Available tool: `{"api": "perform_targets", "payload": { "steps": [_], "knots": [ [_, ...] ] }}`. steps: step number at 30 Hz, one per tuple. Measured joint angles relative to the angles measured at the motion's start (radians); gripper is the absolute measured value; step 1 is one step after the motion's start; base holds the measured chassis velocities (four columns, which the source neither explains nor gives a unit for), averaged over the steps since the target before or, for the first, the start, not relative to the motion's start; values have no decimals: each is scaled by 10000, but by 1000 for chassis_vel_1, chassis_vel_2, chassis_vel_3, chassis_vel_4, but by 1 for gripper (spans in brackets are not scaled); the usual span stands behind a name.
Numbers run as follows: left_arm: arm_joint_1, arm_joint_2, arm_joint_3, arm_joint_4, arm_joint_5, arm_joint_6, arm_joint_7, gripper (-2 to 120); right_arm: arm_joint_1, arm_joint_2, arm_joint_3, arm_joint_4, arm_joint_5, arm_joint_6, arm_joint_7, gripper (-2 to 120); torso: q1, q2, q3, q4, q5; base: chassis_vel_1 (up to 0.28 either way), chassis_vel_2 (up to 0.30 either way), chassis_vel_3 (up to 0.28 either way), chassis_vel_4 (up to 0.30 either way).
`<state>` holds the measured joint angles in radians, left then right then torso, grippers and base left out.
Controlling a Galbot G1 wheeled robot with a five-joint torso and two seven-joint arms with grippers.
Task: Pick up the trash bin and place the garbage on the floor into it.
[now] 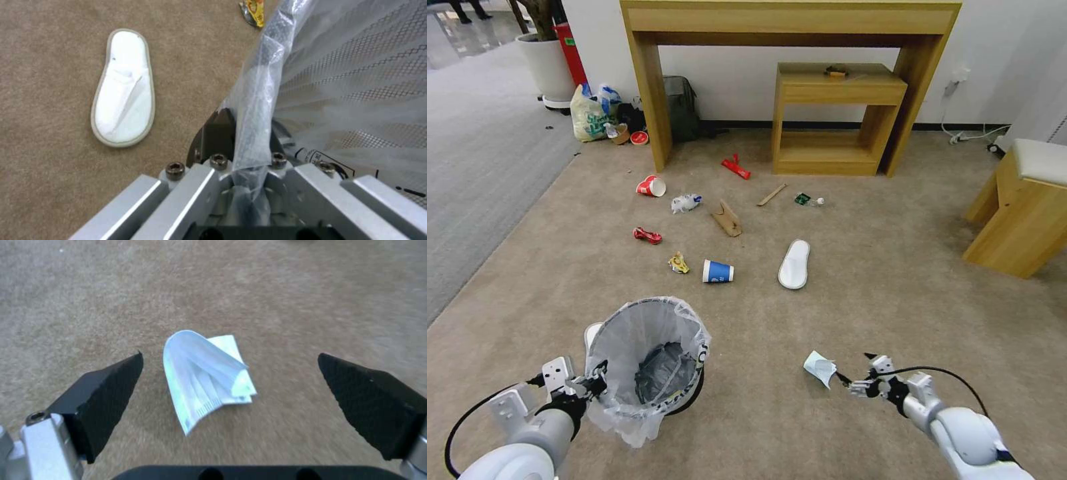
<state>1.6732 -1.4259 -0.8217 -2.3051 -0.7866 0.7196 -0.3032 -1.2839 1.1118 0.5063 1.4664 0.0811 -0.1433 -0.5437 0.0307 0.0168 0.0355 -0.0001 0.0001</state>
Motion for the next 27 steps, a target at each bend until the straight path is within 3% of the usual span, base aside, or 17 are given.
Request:
{"api": "perform_targets", "payload": {
  "steps": [12,19,27],
  "knots": [
    [-6,-87,68,4,142,2,-7,0,1943,647,-1236,-2244,-292,-106,-467,100,0,-1,0,1,-3,0,0,0,0],
    [-18,-79,68,4,146,2,-9,0,2100,728,-1121,-2719,-286,-351,-571,99,0,0,0,-1,-3,0,0,0,0],
    [-24,-68,98,17,158,2,-21,0,2015,712,-1018,-2750,-305,-451,-671,69,0,0,-1,-1,-2,0,0,0,0]
  ]
}}
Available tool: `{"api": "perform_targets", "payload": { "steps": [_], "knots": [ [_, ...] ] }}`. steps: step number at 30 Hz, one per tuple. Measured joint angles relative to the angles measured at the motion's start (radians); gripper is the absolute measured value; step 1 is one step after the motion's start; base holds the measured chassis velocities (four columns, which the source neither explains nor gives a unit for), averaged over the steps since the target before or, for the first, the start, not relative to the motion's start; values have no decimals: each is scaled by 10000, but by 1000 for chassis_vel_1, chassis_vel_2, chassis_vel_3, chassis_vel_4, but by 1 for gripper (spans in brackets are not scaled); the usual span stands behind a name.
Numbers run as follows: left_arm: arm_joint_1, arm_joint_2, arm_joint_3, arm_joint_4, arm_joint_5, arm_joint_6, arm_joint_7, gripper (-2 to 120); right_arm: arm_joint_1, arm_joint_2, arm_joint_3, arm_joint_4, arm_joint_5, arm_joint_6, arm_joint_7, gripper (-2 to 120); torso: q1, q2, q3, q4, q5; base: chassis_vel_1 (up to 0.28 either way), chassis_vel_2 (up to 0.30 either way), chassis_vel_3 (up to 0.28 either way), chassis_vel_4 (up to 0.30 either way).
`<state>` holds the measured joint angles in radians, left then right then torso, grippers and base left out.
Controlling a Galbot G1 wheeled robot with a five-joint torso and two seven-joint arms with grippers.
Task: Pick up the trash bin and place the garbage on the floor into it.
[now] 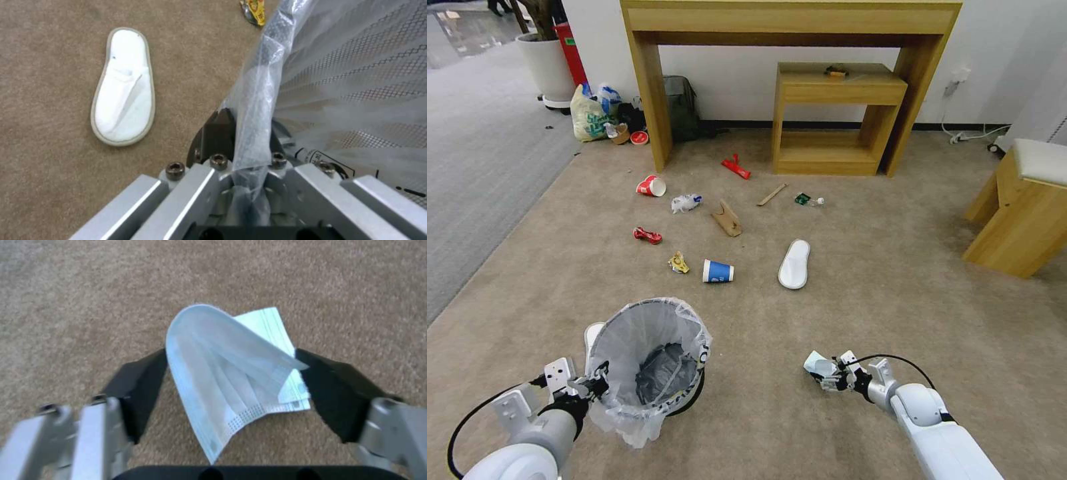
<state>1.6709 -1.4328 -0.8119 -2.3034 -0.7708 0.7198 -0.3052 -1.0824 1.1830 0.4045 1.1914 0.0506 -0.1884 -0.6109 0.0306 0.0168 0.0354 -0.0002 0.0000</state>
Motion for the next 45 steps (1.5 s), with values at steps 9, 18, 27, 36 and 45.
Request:
{"api": "perform_targets", "payload": {
  "steps": [9,18,27,36,45],
  "knots": [
    [8,0,-10,0,0,0,-2,0,-35,-14,84,37,-34,-115,-9,41,0,0,0,0,0,0,0,0,0],
    [10,-6,-9,11,0,0,-1,0,-70,37,125,-1,-46,-96,65,6,-1,0,0,0,0,0,0,0,0],
    [2,12,-1,14,-8,0,13,0,-92,56,211,-53,-62,-68,141,0,-1,0,0,0,0,0,0,0,0],
    [-11,20,-12,30,-18,0,50,0,-331,-191,508,1057,50,53,310,0,-1,0,0,1,1,0,0,0,0],
    [19,-1,-46,37,-11,-1,119,0,-770,-772,829,3277,763,-265,572,0,-1,1,0,0,0,0,0,0,0]
  ]
}}
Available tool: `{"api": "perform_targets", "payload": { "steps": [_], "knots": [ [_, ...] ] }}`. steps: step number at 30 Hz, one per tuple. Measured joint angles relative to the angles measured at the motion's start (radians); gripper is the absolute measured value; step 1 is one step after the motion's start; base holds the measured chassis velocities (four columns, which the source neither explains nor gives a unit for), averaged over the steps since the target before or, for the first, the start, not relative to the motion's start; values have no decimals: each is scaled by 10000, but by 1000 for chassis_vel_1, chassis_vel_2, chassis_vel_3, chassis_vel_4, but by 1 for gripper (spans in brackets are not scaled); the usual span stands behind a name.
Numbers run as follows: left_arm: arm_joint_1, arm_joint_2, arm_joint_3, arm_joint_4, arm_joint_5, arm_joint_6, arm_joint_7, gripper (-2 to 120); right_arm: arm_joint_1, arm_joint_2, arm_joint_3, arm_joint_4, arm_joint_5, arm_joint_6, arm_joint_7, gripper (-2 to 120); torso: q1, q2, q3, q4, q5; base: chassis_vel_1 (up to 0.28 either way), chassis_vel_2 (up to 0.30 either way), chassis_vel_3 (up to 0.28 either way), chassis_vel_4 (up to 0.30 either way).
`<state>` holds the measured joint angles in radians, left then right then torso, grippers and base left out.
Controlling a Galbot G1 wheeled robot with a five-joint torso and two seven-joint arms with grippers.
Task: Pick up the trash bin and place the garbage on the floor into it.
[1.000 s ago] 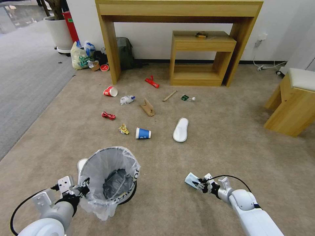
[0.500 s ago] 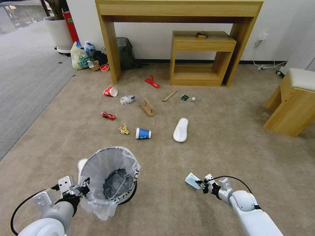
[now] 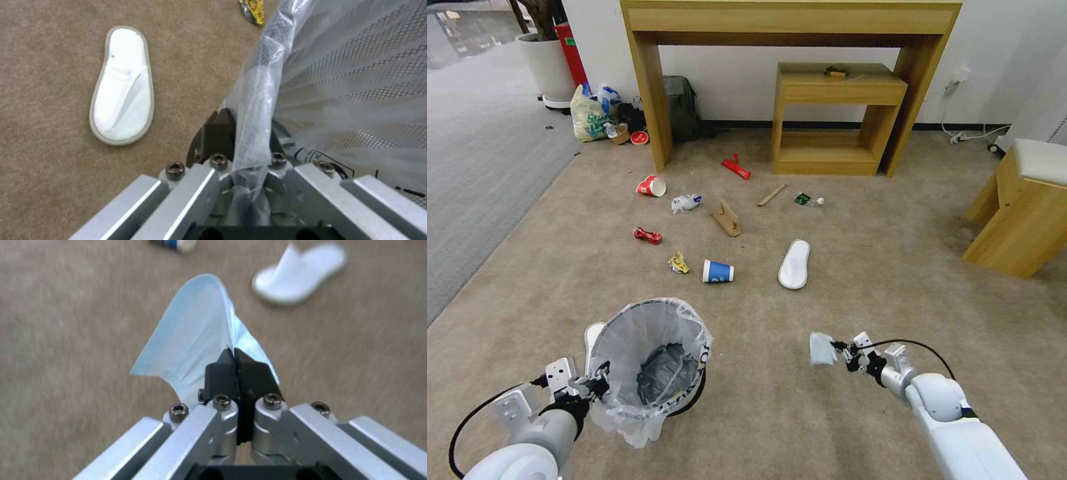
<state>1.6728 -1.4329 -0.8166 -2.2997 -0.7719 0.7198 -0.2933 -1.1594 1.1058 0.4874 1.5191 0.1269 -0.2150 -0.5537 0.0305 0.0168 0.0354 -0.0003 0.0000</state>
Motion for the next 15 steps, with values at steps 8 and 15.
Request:
{"api": "perform_targets", "payload": {
  "steps": [8,15],
  "knots": [
    [72,-40,9,-56,31,-2,38,0,-42,-400,-67,1142,525,-256,230,0,0,0,0,0,3,0,0,0,0],
    [66,-19,28,-16,161,-1,194,0,558,-1176,-640,2582,1649,-692,465,0,1,0,0,1,-1,0,0,0,0]
  ]
}}
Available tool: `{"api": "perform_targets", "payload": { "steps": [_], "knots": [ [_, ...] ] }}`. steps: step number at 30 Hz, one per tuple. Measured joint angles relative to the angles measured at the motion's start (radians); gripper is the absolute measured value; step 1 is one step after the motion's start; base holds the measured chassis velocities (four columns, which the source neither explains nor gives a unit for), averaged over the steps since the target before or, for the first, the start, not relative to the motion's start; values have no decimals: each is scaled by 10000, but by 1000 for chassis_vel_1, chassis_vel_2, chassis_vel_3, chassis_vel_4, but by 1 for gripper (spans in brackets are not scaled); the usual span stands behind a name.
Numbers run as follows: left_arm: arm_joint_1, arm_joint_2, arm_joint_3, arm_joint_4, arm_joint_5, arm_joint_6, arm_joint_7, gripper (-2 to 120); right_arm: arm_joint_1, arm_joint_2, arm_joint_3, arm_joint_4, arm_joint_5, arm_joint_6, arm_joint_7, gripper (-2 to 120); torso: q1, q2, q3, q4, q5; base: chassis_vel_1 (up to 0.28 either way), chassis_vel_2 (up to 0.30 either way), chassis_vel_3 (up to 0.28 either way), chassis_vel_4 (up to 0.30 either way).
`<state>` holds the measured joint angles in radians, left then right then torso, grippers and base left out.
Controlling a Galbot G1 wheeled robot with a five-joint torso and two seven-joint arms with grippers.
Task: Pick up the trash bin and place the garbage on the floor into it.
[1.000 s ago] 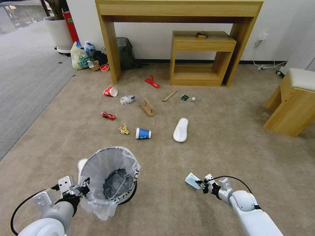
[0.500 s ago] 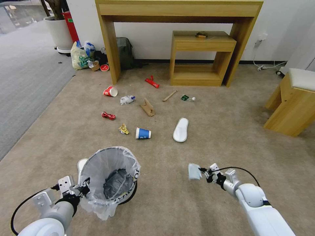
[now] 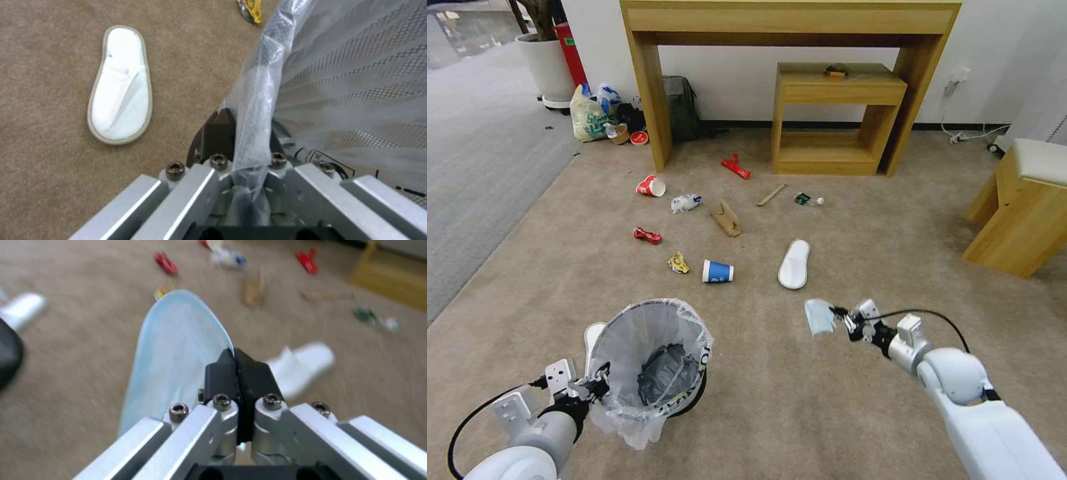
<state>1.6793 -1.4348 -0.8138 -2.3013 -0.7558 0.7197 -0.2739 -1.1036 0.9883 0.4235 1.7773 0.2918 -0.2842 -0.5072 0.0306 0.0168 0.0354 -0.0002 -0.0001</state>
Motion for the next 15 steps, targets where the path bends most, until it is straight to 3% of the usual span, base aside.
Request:
{"api": "perform_targets", "payload": {
  "steps": [11,15],
  "knots": [
    [-14,41,7,53,376,49,378,0,2015,-578,-1890,1020,1759,-662,628,0,0,0,0,-1,1,0,0,0,0],
    [-41,168,28,177,705,88,705,0,3410,-618,-2940,1097,2301,-903,779,0,0,0,0,0,0,0,0,0,0]
  ]
}}
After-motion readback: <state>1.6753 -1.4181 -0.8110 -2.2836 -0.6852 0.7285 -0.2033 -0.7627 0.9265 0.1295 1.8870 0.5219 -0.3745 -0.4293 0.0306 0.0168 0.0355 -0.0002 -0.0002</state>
